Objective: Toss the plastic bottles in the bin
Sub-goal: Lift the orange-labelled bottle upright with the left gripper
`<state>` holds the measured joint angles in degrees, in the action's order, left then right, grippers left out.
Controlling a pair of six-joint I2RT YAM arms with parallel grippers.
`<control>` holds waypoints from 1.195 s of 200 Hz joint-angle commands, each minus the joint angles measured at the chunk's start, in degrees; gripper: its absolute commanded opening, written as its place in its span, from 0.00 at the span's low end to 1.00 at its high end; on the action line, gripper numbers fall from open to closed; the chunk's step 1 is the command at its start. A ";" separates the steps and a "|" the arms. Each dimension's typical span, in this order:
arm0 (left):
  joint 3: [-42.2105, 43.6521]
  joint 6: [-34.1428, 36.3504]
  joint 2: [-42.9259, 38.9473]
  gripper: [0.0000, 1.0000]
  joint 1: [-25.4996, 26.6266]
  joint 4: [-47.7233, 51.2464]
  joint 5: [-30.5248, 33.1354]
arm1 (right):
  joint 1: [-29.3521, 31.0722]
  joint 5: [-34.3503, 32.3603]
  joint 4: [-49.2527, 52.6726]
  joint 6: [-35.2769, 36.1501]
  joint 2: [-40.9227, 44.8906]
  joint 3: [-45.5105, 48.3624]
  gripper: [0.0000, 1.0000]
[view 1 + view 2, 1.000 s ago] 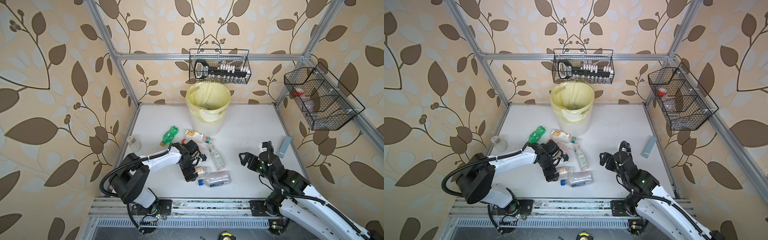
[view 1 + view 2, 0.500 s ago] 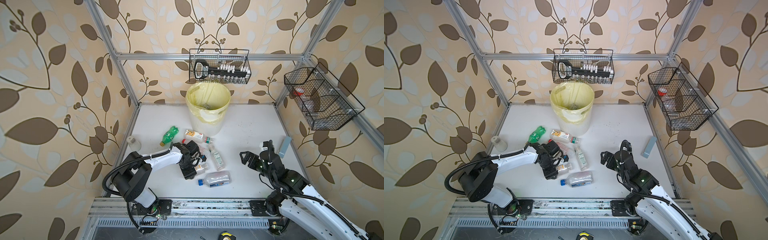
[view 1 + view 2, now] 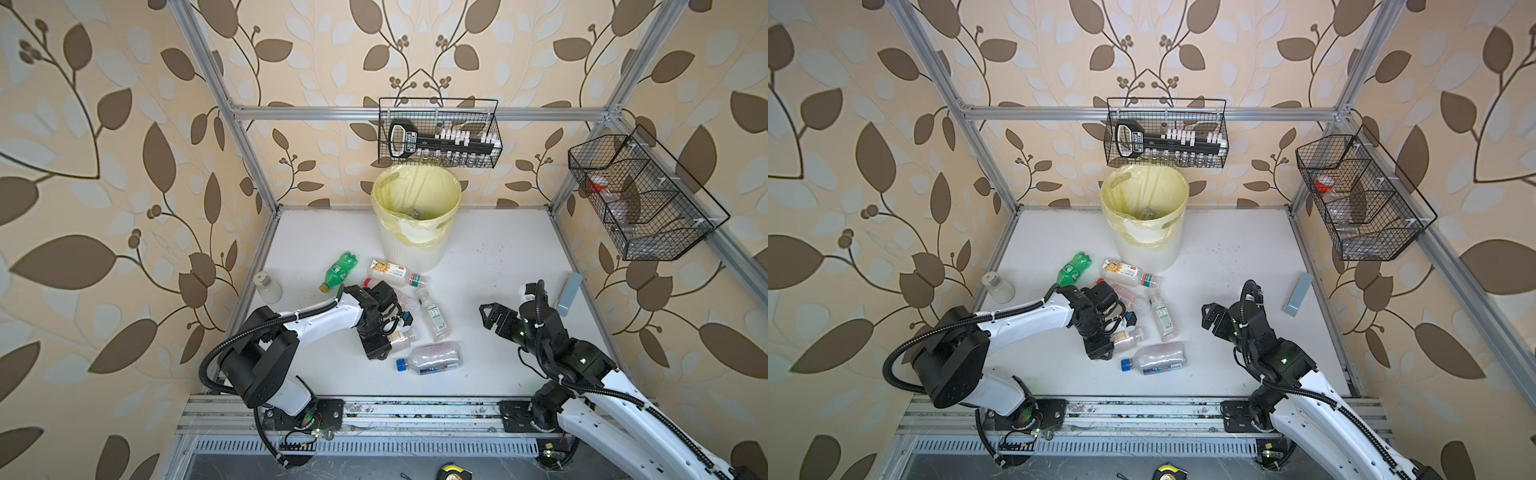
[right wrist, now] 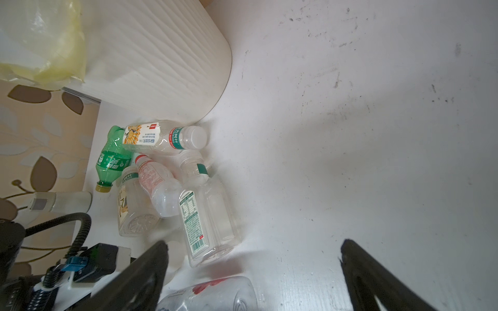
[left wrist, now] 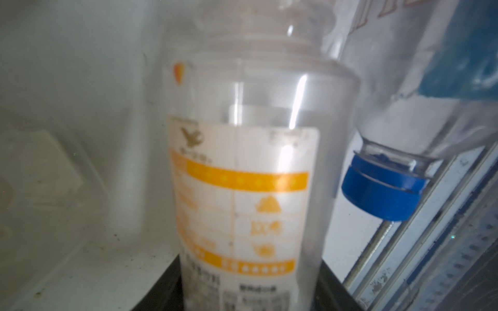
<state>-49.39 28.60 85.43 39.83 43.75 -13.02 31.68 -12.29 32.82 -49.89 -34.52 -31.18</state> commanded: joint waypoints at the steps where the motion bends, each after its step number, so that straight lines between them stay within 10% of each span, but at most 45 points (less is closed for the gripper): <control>1: -0.79 1.81 -5.09 0.31 0.47 2.44 -0.38 | -0.39 0.66 -0.45 0.32 0.27 0.95 1.00; 120: -5.76 1.03 -12.24 0.27 -1.31 4.94 6.18 | -0.74 1.63 -0.56 0.05 0.79 1.11 1.00; 239: -14.59 -1.12 -15.34 0.28 -16.95 8.44 -2.82 | -0.75 3.17 -1.89 -0.67 -0.28 1.45 1.00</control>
<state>-61.14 28.36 71.85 23.88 50.00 -12.29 31.05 -9.85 31.53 -49.89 -34.74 -30.72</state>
